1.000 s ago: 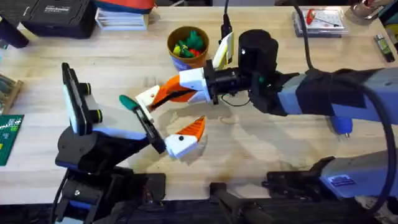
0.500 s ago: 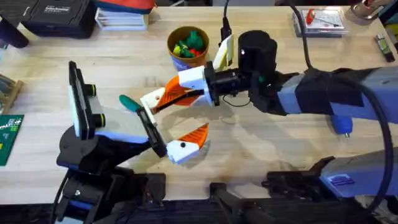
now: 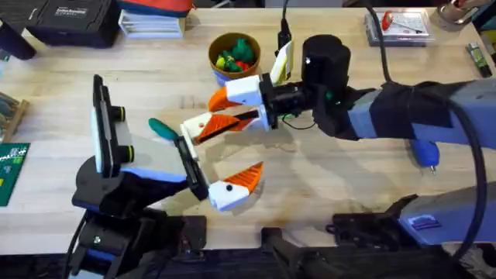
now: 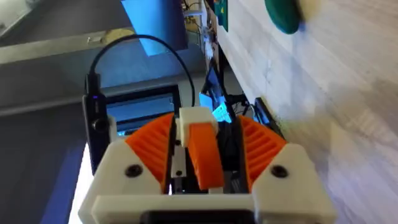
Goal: Pick up the gripper from the table and insert it into the empty holder that is missing its gripper. Then pick up a screw, insert it into the mounting hole, and use the screwdriver to tighten it. Finally, clean up the table by picking up the vegetable and placing it into the bucket.
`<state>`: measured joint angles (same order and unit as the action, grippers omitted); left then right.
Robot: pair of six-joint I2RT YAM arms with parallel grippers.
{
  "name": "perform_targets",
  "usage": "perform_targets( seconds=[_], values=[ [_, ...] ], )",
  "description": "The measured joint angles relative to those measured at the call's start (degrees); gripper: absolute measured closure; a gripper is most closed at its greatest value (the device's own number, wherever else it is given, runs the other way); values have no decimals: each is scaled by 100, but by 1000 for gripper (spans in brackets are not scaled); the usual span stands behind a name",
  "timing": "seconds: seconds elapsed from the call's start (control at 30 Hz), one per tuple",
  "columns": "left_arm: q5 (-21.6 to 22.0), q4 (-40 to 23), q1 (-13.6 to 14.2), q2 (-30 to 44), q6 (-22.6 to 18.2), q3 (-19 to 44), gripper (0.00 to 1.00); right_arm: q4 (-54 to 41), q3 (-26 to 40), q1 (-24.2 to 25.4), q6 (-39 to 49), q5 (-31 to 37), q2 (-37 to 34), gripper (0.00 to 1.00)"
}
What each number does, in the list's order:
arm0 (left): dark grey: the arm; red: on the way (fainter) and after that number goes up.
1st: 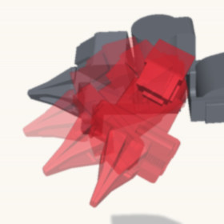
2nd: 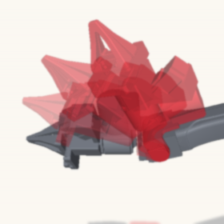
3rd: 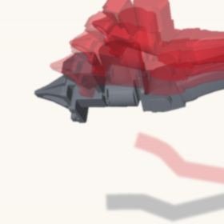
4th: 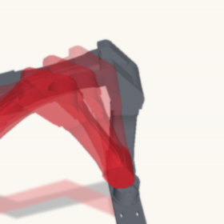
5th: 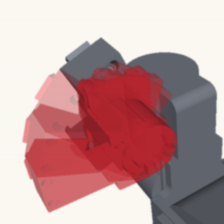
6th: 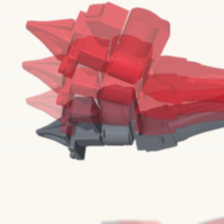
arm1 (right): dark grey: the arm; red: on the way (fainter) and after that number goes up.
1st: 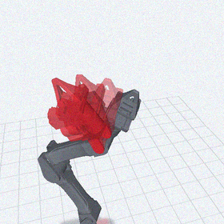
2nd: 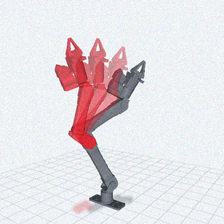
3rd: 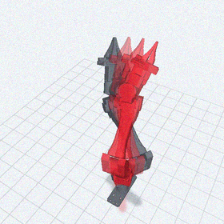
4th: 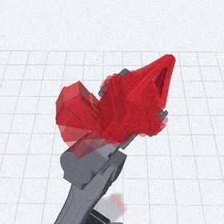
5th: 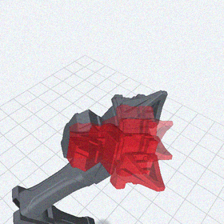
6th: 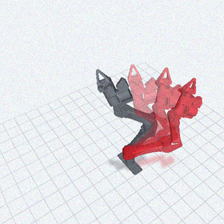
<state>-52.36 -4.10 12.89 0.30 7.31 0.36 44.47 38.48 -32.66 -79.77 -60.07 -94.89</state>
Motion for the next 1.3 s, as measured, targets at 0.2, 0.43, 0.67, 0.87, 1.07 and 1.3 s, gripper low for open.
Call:
perform_targets(
  seconds=[0.2,0.43,0.67,0.87,1.07,1.3],
  values=[
    [-100,-4,11,0,2,0,15,2,0,102,-22,-30,0,424],
    [-122,-4,11,0,2,0,15,2,0,361,15,-31,0,220],
    [-153,-4,11,0,2,0,15,4,0,912,291,126,0,10],
    [-168,-4,11,1,2,0,15,2,0,1224,790,155,0,10],
    [-170,-4,11,1,2,0,16,-17,0,1318,1463,249,0,8],
    [-170,-4,11,1,2,0,15,-1103,394,1318,2279,553,25,8]
  ],
)
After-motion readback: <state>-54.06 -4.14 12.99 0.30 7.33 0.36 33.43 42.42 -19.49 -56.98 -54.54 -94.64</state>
